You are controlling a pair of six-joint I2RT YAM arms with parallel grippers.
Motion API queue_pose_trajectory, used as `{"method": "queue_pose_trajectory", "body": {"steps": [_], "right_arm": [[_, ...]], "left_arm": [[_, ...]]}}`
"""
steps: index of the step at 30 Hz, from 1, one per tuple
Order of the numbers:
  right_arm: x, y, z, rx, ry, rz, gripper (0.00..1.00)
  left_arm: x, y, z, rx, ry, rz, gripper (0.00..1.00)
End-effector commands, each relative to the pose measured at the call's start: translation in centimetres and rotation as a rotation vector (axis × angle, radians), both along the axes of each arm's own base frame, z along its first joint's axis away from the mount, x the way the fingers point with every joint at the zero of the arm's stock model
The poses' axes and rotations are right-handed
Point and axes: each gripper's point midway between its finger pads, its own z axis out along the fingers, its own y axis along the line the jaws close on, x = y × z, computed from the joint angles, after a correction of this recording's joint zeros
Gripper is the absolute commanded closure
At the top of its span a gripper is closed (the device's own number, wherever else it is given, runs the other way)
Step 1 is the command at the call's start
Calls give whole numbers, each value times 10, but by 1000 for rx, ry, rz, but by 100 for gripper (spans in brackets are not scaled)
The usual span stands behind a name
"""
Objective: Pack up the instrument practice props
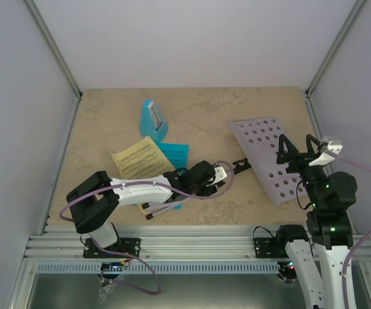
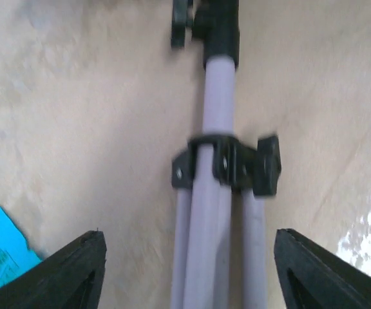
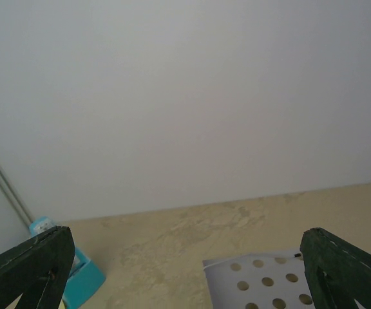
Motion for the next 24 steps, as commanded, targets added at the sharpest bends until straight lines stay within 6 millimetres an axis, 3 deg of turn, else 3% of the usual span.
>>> {"method": "queue_pose_trajectory", "body": {"steps": [1,4,7,9,12,15,19,21,24], "right_arm": [[6,13,-11,-25,28,76,2],[9,24,-10,-42,19,137,2],[21,40,-11,-57,40,234,2],[35,51,-20,-57,91,301,2],[65,50,-49,-47,208,295,2],[90,31,-78,-73,274,191,2],[106,-4,-103,-16,300,100,2],[110,-19,-111,16,305,65,2],[113,-46,-118,17,279,-38,2]], "left_arm": [[5,-25,38,-152,-35,-22,21],[1,-34,52,-207,-10,-45,9],[3,-44,90,-318,-15,-40,1],[15,-43,112,-381,-17,-2,1],[45,-22,130,-464,16,83,1],[78,22,133,-541,31,235,1],[121,108,148,-737,-6,481,1],[137,160,154,-830,-35,606,1],[146,214,156,-880,-80,751,1]]}}
